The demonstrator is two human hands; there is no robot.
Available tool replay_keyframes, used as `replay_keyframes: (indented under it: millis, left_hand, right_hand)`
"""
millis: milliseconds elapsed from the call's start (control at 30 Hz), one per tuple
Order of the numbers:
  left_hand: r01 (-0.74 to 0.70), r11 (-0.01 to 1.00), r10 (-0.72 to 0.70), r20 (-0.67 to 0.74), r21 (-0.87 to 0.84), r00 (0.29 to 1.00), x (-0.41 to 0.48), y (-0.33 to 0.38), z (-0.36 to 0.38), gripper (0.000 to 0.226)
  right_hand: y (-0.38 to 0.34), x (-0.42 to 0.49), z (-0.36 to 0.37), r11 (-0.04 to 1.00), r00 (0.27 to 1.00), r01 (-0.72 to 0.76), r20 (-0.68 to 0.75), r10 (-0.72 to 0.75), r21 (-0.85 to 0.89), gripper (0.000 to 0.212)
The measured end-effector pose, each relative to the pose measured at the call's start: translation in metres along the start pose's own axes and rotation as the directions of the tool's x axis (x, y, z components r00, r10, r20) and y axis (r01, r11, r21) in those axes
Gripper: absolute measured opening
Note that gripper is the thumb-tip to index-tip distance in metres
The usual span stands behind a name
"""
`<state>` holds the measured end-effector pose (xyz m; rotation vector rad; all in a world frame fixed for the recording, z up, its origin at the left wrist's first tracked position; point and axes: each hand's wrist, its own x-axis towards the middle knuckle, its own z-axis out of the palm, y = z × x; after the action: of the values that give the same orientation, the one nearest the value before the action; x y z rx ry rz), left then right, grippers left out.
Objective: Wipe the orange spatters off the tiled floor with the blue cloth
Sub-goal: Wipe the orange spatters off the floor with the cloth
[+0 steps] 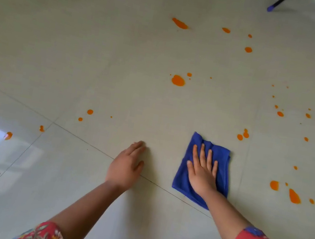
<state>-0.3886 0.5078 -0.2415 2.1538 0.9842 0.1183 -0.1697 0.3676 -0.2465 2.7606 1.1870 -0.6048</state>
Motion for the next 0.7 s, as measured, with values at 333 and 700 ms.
replay_keyframes:
  millis: [333,700]
  left_hand:
    - [0.146,0.986,-0.120,-0.271,0.077,0.955,-0.100,-0.057,-0.039,0.055]
    - [0.466,0.884,-0.389,-0.485,0.042,0.783,-0.208,-0.119,-0.082,0.050]
  right_hand:
    - [-0.048,-0.014,0.027,0.512,0.555,0.783,0.027,-0.831,-0.353,0.058]
    - [-0.159,-0.022,0.048,0.013,0.084,0.955,0.228,-0.970,-0.296,0.058]
